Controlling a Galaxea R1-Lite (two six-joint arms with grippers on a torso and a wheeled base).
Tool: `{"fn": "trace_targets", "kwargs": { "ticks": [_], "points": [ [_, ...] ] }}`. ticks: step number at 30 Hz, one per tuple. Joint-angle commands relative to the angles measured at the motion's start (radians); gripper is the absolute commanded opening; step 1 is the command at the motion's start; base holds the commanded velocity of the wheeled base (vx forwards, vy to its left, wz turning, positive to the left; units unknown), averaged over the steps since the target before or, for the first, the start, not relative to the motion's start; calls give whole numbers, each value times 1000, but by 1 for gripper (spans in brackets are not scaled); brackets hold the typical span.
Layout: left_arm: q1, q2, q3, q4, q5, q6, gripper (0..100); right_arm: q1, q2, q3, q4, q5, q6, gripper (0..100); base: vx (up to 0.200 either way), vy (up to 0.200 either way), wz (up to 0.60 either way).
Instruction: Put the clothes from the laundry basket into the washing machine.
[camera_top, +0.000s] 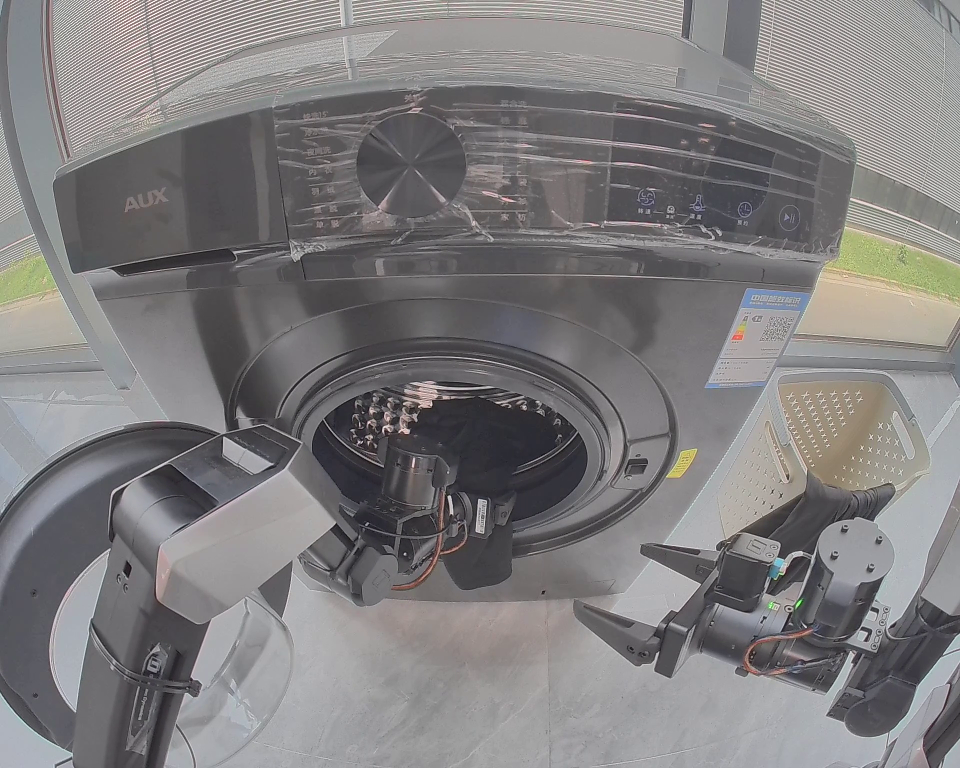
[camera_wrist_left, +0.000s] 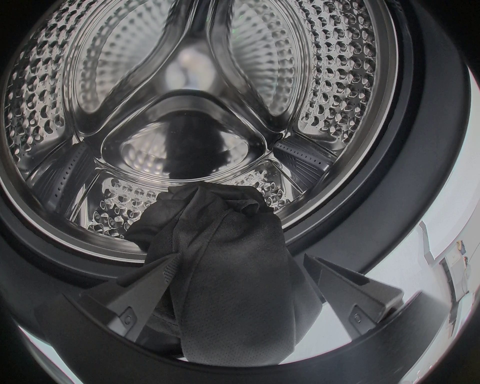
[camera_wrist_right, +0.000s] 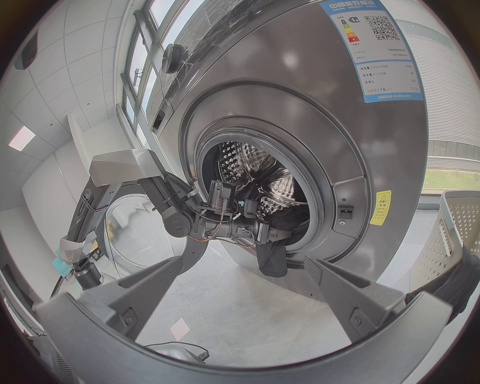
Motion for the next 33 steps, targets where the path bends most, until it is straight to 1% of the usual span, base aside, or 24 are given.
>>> {"fn": "trace_targets", "kwargs": {
  "ticks": [1,9,12,14,15,17,19,20,21,22,25,27,29,30,33],
  "points": [
    [0,24,-3,0,0,-2,0,0,3,0,-1,0,0,100,0,0,0],
    [1,23,11,-5,-2,-1,0,0,3,0,-1,0,0,100,0,0,0],
    [0,18,23,-11,-2,19,0,0,3,-1,-1,0,0,100,0,0,0],
    [1,18,6,-29,2,24,0,0,3,0,-1,0,0,100,0,0,0],
    [1,17,5,-31,3,22,0,0,3,0,-1,0,0,100,0,0,0],
    [9,13,-64,-23,18,18,0,0,3,0,-1,0,0,100,0,0,0],
    [41,13,-126,-23,44,18,0,0,3,0,-1,0,0,100,0,0,0],
    [43,13,-132,-23,46,18,0,0,3,0,-1,0,0,100,0,0,0],
    [60,21,-193,-23,60,15,0,0,4,-1,-1,0,0,100,0,0,0],
    [69,23,-219,-26,66,12,0,0,4,-3,-1,0,0,100,0,0,0],
    [83,23,-242,-38,69,2,0,0,4,-1,-1,0,0,100,0,0,0],
    [83,20,-242,-41,69,-16,0,0,6,-1,-1,0,0,100,0,0,0],
    [81,20,-242,-43,69,-17,0,0,9,-1,-1,-1,0,100,0,0,0],
    [81,17,-235,-43,69,-17,100,-1,9,-1,-1,-1,0,100,0,0,0],
    [77,15,-229,-48,69,-21,100,0,9,-1,-1,-1,0,100,0,0,0]
  ]
}}
